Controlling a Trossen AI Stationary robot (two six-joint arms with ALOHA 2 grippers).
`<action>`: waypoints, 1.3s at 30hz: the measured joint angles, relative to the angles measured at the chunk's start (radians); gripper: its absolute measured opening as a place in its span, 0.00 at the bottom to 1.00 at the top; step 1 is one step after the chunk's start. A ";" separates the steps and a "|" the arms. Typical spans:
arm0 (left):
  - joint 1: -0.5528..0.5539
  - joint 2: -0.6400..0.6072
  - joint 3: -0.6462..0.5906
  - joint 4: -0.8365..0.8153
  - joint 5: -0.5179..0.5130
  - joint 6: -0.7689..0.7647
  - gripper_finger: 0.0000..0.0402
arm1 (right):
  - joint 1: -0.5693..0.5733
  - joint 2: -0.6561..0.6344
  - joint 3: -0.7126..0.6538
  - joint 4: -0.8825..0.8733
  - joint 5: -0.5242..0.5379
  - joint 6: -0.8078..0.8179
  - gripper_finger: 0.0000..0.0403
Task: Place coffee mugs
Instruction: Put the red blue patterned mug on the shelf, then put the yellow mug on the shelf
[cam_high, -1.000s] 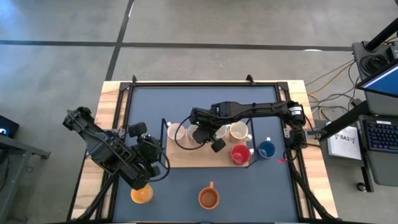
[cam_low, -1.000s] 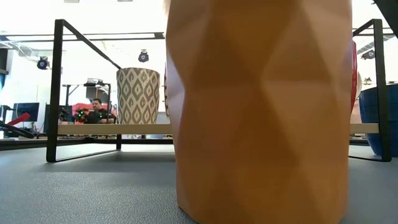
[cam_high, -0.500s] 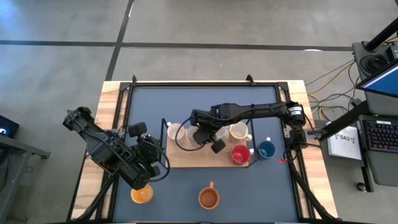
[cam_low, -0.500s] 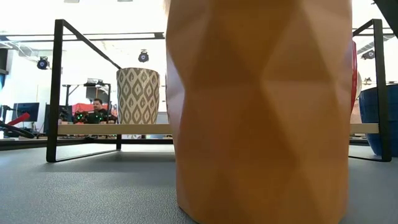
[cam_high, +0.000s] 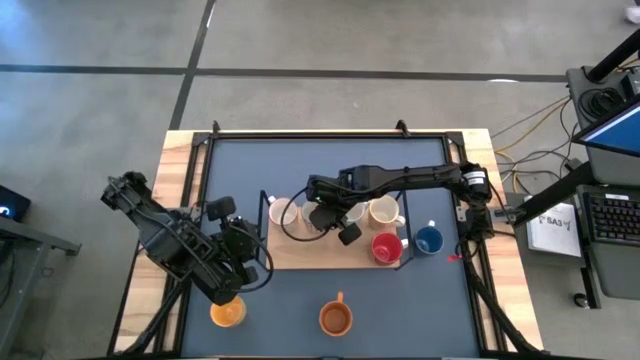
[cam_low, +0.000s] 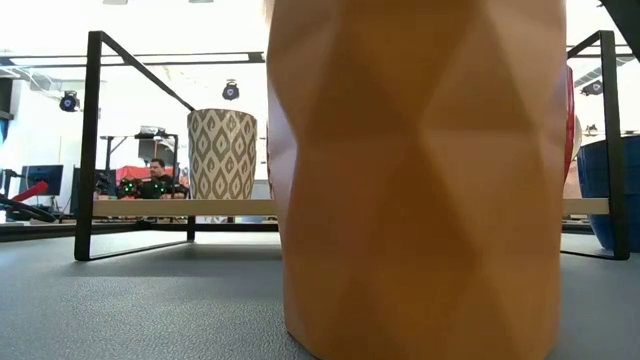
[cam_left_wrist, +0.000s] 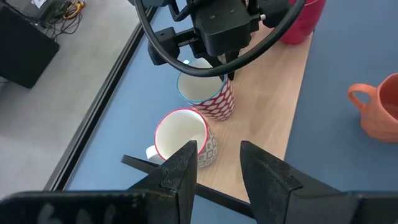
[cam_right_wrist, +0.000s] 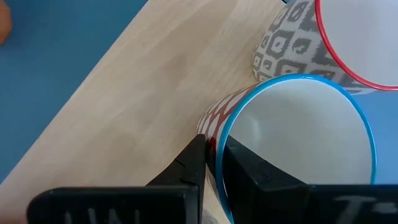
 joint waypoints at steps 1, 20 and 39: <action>0.000 0.000 0.000 0.000 0.000 -0.002 0.26 | 0.000 0.000 0.000 0.001 -0.001 0.000 0.10; 0.000 0.000 0.000 0.000 0.074 -0.103 0.26 | 0.000 -0.137 0.002 -0.025 0.000 0.145 0.22; -0.103 0.052 -0.300 0.316 0.665 -0.715 0.26 | 0.133 -0.207 -0.008 -0.260 -0.028 0.546 0.21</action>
